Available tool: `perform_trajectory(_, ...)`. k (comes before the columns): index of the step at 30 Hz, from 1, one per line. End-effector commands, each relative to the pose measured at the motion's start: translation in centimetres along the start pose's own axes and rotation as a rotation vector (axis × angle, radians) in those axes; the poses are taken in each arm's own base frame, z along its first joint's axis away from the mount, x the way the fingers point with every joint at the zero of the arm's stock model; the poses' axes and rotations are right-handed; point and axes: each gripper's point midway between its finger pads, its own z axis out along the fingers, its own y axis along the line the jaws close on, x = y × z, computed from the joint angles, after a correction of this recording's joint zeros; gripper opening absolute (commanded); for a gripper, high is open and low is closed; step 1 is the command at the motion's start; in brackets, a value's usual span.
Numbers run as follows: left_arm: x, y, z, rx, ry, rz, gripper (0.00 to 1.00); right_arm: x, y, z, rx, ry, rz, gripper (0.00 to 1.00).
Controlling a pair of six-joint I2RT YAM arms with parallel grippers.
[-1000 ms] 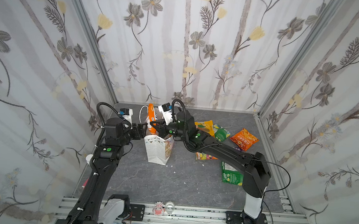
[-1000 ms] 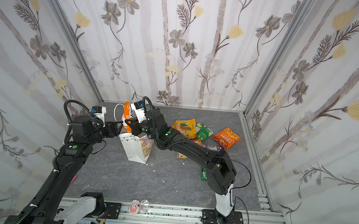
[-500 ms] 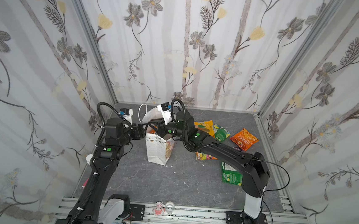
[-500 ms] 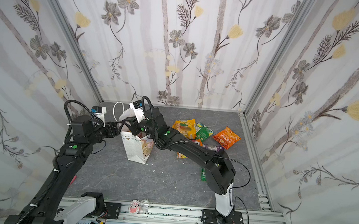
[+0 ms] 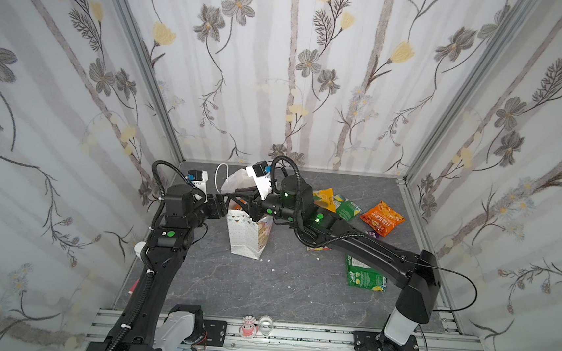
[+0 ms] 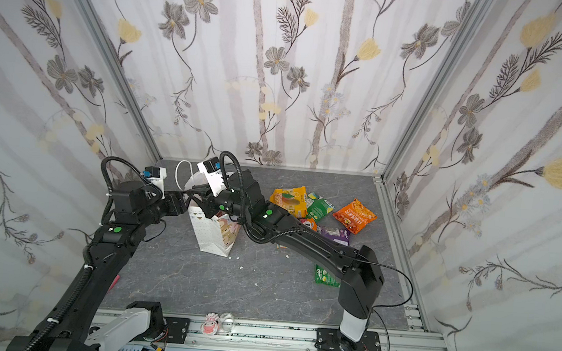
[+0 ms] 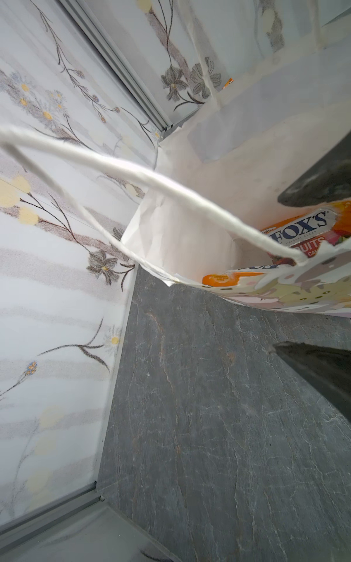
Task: Place the snacks into the paper bag
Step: 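Withdraw the right gripper and lower it toward the green packet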
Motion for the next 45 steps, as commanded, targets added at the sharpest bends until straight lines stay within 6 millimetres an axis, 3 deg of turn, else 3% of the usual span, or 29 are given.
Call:
perform_trajectory(1, -0.5, 0.2, -0.2, -0.016, -0.031, 0.053, 0.69, 0.3, -1.1, -2.5, 0.096, -0.001, -0.009, 0.25)
perform_trajectory(2, -0.5, 0.4, -0.3, -0.026, -0.039, 0.064, 0.69, 0.8, -1.6, -3.2, 0.12, 0.007, 0.001, 0.27)
perform_trajectory(3, -0.7, 0.8, -0.5, -0.05, -0.055, 0.059, 0.69, -0.1, -1.4, -4.8, 0.13, -0.014, 0.002, 0.28)
perform_trajectory(5, -0.6, 1.0, -0.8, -0.067, -0.072, 0.048, 0.69, 0.0, -2.2, -6.3, 0.146, -0.001, 0.02, 0.28)
perform_trajectory(10, -0.9, 0.5, -1.0, -0.042, -0.093, 0.083, 0.72, 1.4, -5.3, -8.6, 0.219, 0.085, 0.074, 0.28)
perform_trajectory(16, -0.9, -0.1, -1.1, -0.013, -0.089, 0.085, 0.74, 5.3, -8.7, -11.8, 0.344, 0.155, 0.111, 0.29)
perform_trajectory(20, -0.5, -0.3, -1.0, -0.005, -0.069, 0.066, 0.75, 8.6, -11.2, -14.2, 0.516, 0.312, 0.094, 0.31)
perform_trajectory(28, 1.8, 0.7, -0.3, -0.048, 0.03, 0.005, 0.81, 12.8, -13.8, -22.5, 0.855, 0.461, 0.145, 0.35)
perform_trajectory(32, 1.9, 0.7, 0.0, -0.048, 0.048, -0.009, 0.8, 15.7, -14.8, -26.0, 1.006, 0.548, 0.197, 0.39)
perform_trajectory(35, 0.8, 0.1, -0.3, -0.031, 0.028, -0.001, 0.81, 18.4, -15.9, -28.2, 1.127, 0.629, 0.216, 0.39)
perform_trajectory(38, -1.6, -0.3, -0.8, -0.049, 0.001, 0.033, 0.8, 20.6, -17.3, -30.3, 1.232, 0.703, 0.254, 0.4)
perform_trajectory(41, -3.4, -0.3, -1.0, -0.074, -0.023, 0.051, 0.81, 22.7, -18.1, -31.0, 1.258, 0.767, 0.265, 0.4)
perform_trajectory(45, -4.0, -0.3, -0.7, -0.065, -0.048, 0.032, 0.81, 25.6, -18.9, -32.2, 1.297, 0.856, 0.27, 0.42)
